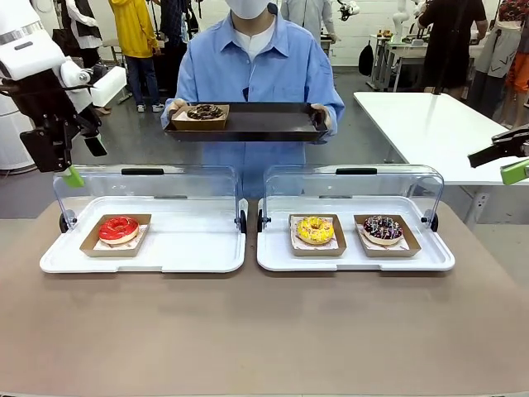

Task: Provide the desired donut to the person.
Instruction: Pick up and lift the Paper togo box containing the Donut pointed at by the person.

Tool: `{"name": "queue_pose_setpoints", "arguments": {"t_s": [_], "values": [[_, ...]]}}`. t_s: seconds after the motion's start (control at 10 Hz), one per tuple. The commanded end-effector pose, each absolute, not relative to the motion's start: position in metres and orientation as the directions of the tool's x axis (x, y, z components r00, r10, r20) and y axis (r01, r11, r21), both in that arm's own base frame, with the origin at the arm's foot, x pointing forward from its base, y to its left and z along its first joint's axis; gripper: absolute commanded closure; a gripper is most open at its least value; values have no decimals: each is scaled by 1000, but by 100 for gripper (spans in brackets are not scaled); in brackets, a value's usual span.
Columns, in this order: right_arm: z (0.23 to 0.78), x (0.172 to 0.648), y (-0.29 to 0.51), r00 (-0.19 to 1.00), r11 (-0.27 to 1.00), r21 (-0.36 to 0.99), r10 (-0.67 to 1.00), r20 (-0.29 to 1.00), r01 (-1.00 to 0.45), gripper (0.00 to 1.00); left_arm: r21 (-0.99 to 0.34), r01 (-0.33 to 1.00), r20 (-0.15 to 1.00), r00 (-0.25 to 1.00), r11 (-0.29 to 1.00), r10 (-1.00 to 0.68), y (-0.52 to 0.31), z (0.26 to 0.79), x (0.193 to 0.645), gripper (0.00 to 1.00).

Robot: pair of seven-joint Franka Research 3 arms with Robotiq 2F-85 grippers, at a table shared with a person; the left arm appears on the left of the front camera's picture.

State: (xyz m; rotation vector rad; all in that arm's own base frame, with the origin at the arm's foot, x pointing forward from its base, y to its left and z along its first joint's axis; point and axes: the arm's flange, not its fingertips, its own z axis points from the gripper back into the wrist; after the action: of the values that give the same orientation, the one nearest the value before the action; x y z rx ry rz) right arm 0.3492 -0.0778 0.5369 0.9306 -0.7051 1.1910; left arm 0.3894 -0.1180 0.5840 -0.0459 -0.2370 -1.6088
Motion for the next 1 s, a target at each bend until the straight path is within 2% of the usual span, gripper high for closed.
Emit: {"name": "queue_pose_setpoints", "arguments": {"t_s": [0.0, 0.1, 0.3, 0.5, 0.7, 0.9], "values": [[537, 349, -79, 230, 87, 214, 444, 866, -973, 0, 127, 991, 176, -54, -31, -983, -117, 585, 389, 0], [537, 349, -79, 230, 87, 214, 444, 866, -973, 0, 130, 991, 436, -87, -33, -896, -95, 610, 397, 0], [537, 349, -79, 230, 87, 214, 444, 866, -973, 0, 187, 982, 653, -126, -2, -747, -40, 632, 398, 0], [537, 349, -79, 230, 87, 214, 444, 866, -973, 0, 174, 985, 781, -126, 19, -611, 31, 633, 412, 0], [537, 349, -79, 230, 87, 214, 444, 866, -973, 0, 150, 987, 845, -98, 57, -525, 94, 610, 426, 0], [537, 349, -79, 230, 87, 214, 444, 866, -973, 0, 69, 989, 914, -9, 131, -407, 141, 580, 441, 0]]}}
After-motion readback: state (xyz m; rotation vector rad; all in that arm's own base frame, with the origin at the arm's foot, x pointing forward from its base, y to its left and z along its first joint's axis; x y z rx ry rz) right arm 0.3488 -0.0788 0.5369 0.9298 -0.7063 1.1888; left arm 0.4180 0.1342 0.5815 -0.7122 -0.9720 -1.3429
